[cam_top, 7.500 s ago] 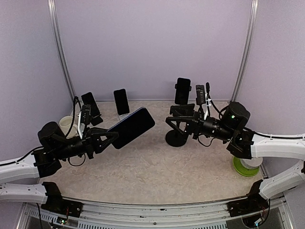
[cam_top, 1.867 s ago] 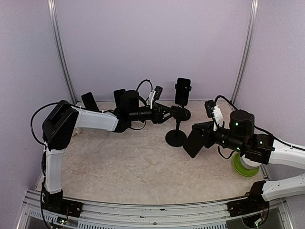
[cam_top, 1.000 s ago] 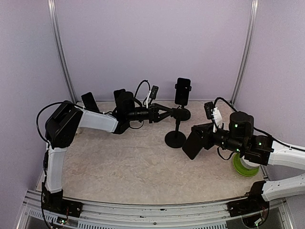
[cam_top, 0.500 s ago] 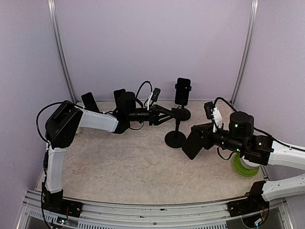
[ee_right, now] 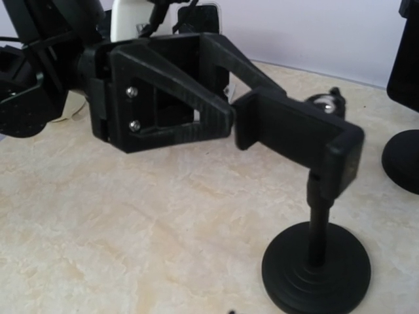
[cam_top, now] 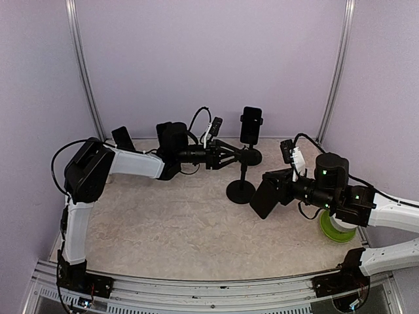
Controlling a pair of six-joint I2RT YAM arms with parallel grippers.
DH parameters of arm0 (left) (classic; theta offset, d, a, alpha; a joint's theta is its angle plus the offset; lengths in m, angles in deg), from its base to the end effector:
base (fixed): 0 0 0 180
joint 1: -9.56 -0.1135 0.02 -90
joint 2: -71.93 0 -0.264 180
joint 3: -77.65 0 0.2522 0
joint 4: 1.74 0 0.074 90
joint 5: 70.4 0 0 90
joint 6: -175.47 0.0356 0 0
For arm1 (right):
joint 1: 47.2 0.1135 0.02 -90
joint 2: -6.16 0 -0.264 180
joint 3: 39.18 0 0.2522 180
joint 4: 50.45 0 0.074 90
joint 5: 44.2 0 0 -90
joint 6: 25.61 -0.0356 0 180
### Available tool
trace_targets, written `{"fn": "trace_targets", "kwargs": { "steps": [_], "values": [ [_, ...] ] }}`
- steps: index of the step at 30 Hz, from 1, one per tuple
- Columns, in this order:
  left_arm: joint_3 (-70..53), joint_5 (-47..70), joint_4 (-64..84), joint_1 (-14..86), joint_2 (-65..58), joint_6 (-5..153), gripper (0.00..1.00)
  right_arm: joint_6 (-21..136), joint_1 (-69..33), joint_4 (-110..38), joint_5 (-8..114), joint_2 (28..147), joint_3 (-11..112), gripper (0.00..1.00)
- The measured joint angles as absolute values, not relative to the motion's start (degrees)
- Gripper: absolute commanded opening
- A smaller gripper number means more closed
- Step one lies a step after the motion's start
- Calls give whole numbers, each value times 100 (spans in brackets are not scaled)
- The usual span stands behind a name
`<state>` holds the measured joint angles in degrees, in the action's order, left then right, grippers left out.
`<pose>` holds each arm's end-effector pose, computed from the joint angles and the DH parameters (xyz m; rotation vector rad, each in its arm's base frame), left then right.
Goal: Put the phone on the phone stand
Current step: Move the phone stand to the center of the board.
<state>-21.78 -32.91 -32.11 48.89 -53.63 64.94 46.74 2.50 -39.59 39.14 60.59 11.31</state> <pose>0.3653 -0.3358 0.2243 1.0517 1.3768 -1.4762 0.1479 0.1680 0.2830 -0.4395 1.8363 0.7141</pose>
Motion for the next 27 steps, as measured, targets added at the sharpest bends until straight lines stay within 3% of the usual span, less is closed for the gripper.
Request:
{"fn": "trace_targets", "kwargs": {
  "steps": [4, 11, 21, 27],
  "values": [
    [-2178, -3219, -3152, 4889, -5398, 6605, 59, 4677, 250, -3959, 3914, 6059, 1131, 0],
    [-2178, -3014, -2993, 4889, -5404, 6738, 52, 4677, 250, -3959, 3917, 6062, 1131, 0],
    [-2178, -3171, -3058, 4889, -5415, 6734, 24, 4688, 250, -3961, 3917, 6075, 1131, 0],
    [-2160, -3359, -3515, 4880, -5457, 6535, 12, 4703, 250, -3959, 3917, 6112, 1131, 0]
  ]
}}
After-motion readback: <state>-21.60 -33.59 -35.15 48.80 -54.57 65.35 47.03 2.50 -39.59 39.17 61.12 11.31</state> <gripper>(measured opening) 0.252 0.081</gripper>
